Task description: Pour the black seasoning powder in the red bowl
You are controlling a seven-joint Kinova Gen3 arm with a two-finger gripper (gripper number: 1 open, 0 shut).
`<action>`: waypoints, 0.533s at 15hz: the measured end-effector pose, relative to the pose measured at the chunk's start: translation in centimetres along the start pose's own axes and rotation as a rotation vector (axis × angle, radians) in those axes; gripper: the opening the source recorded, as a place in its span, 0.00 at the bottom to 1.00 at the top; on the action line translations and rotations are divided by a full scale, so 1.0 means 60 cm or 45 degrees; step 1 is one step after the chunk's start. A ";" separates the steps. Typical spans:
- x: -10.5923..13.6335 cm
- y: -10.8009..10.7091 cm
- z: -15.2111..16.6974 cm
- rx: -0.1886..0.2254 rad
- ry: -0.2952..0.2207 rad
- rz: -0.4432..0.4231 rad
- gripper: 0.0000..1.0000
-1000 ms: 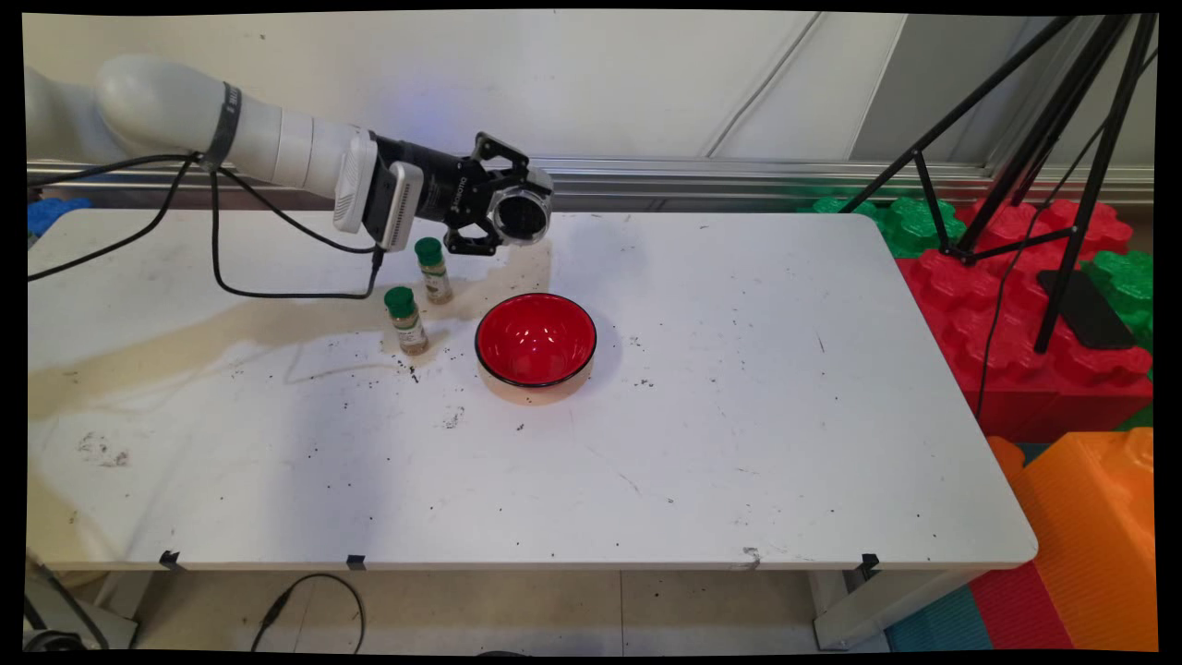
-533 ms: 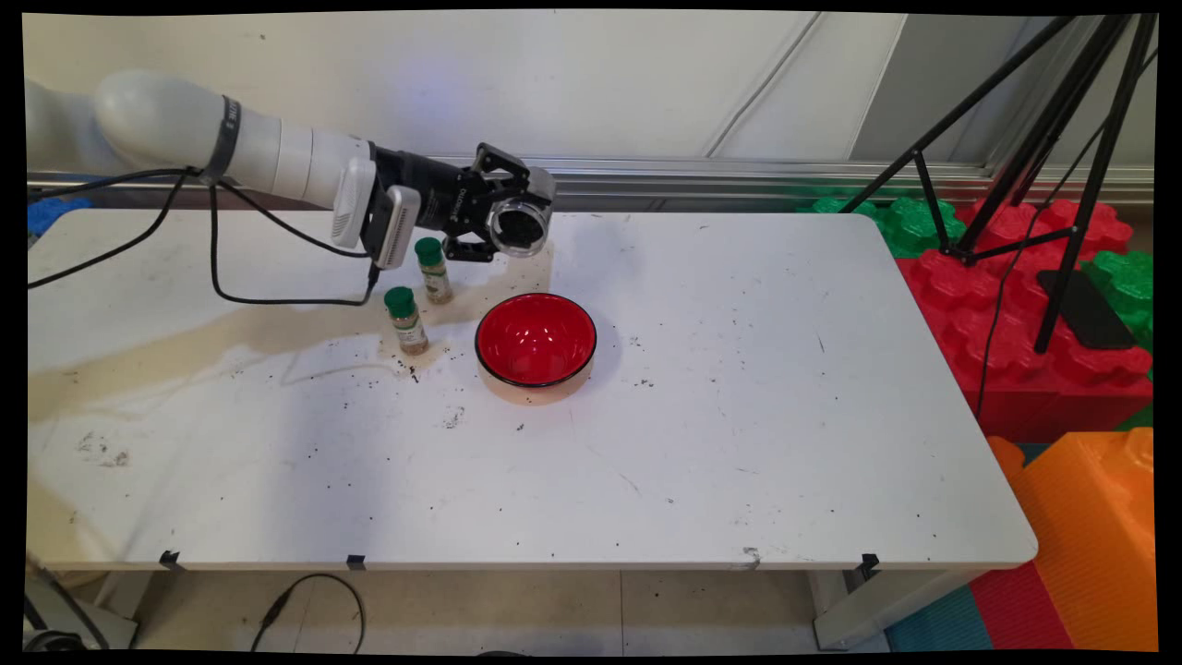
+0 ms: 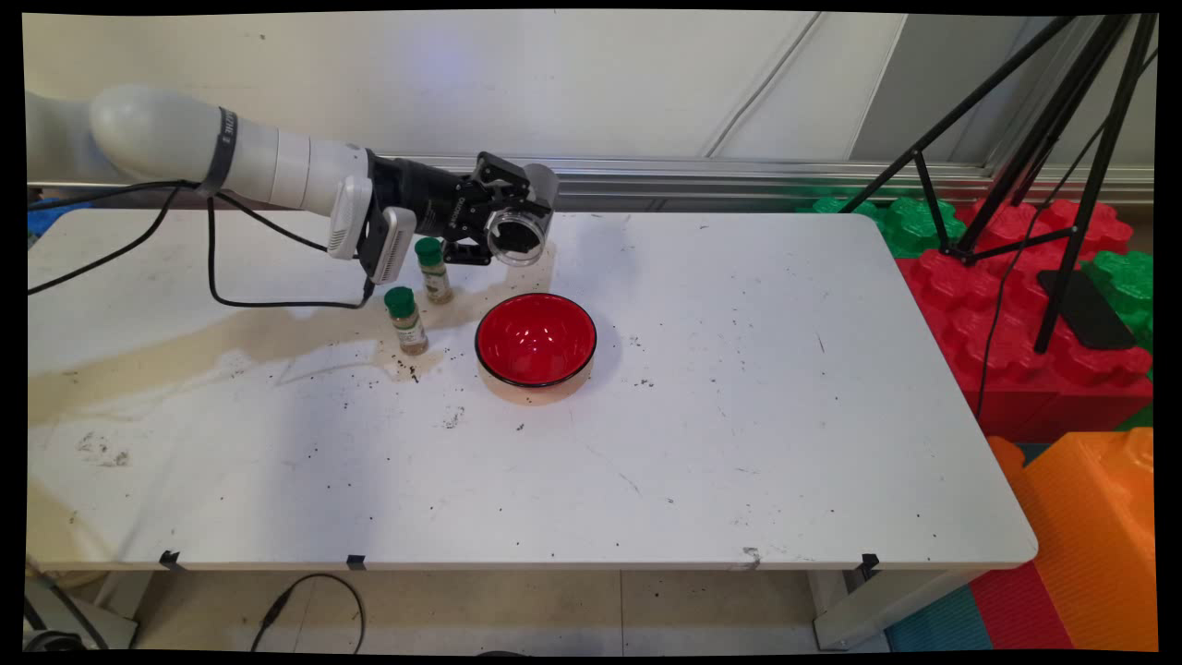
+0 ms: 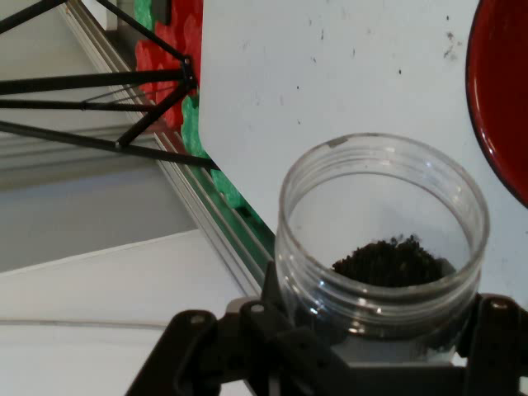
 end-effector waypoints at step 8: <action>0.007 0.005 0.001 0.015 -0.023 0.135 0.00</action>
